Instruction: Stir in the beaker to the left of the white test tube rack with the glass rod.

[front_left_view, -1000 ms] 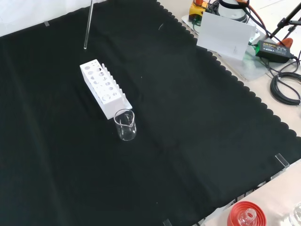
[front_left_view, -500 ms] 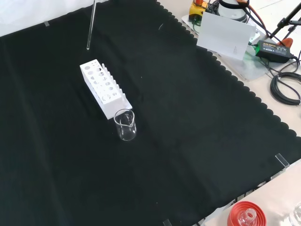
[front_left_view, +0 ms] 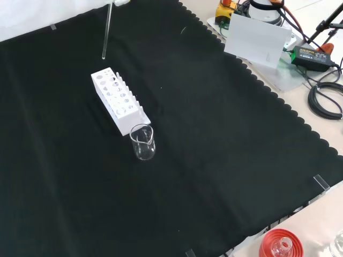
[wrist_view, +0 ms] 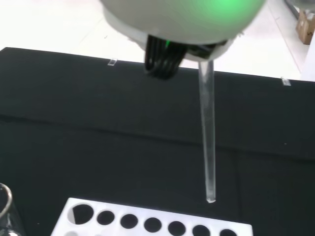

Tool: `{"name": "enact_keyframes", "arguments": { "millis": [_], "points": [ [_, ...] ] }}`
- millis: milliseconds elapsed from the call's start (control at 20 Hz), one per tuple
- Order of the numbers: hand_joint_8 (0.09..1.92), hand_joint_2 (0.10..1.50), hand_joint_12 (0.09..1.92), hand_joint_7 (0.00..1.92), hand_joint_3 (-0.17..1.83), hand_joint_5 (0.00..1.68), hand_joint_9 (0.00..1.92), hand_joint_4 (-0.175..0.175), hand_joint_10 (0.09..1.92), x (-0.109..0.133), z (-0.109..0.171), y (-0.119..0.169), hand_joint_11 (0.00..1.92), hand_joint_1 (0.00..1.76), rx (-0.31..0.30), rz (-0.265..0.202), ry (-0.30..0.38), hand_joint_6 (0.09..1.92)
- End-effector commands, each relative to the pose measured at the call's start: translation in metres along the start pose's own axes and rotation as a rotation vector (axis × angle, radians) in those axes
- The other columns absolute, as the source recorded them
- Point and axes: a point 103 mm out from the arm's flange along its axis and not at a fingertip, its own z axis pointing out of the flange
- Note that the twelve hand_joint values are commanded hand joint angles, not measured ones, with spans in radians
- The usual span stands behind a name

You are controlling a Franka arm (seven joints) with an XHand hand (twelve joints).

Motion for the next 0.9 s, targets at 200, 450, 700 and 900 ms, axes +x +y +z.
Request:
{"name": "enact_keyframes", "arguments": {
  "millis": [200,450,700,900],
  "points": [
    [0.85,0.57,0.66,1.34,0.84,1.19,1.66,-0.175,0.56,0.023,-0.011,-0.001,1.55,1.33,-0.004,-0.048,0.022,0.69],
    [0.85,0.57,0.66,1.34,0.84,1.19,1.66,-0.175,0.55,0.058,-0.022,0.001,1.55,1.33,0.003,-0.116,0.023,0.69],
    [0.85,0.57,0.66,1.34,0.84,1.20,1.67,-0.175,0.55,0.095,-0.036,-0.006,1.56,1.33,-0.027,-0.192,0.046,0.69],
    [0.85,0.56,0.66,1.34,0.85,1.20,1.67,-0.175,0.55,0.123,-0.046,-0.011,1.56,1.33,-0.036,-0.240,0.051,0.69]
  ]
}}
